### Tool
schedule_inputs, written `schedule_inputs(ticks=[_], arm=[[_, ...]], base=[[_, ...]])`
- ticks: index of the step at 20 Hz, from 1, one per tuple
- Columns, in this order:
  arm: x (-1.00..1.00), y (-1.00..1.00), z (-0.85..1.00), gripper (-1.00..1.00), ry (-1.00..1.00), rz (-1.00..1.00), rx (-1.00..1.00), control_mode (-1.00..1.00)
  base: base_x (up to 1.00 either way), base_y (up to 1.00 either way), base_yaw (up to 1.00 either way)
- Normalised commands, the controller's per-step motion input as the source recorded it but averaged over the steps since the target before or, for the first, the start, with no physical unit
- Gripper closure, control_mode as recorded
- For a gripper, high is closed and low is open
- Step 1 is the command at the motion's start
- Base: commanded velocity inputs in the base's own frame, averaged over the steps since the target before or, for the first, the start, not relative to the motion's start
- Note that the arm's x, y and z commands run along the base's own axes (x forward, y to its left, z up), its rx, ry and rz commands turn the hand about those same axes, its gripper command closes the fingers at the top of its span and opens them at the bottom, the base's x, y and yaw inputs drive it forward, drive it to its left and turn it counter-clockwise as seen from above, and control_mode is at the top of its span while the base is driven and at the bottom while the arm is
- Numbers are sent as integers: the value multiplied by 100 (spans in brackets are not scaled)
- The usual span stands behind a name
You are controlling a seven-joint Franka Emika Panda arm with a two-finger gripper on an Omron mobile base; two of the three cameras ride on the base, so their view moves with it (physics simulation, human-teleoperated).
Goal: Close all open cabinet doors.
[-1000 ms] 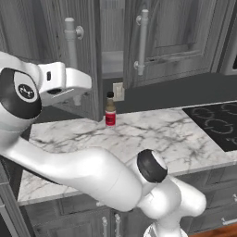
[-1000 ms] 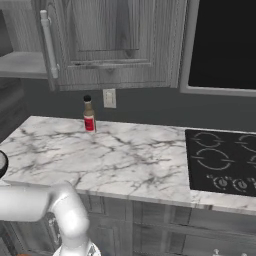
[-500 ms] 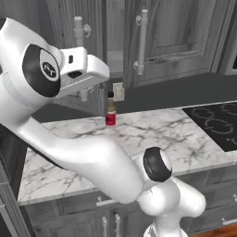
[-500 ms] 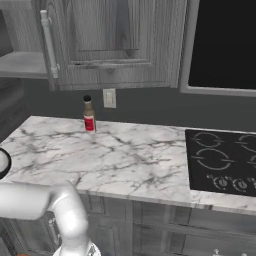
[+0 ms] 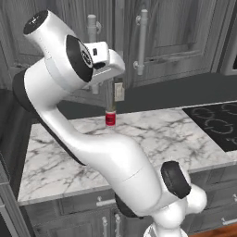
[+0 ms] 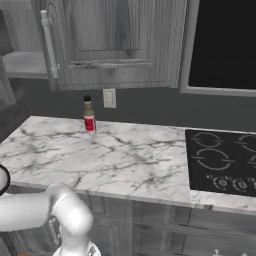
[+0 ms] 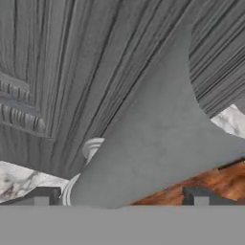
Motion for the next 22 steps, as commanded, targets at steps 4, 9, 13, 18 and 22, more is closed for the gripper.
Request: schedule_inputs(ticks=[4,9,13,18,22], arm=[[0,-95,-87,-100,-28,31,-7,-100],[30,-73,-52,-100,-21,30,-3,-100],[58,-36,-4,-100,-7,21,0,-100],[73,-15,9,-100,0,9,4,-100],[63,-2,12,-100,1,5,3,-100]], base=[[0,0,0],[0,0,0],[0,0,0],[0,0,0],[0,0,0]])
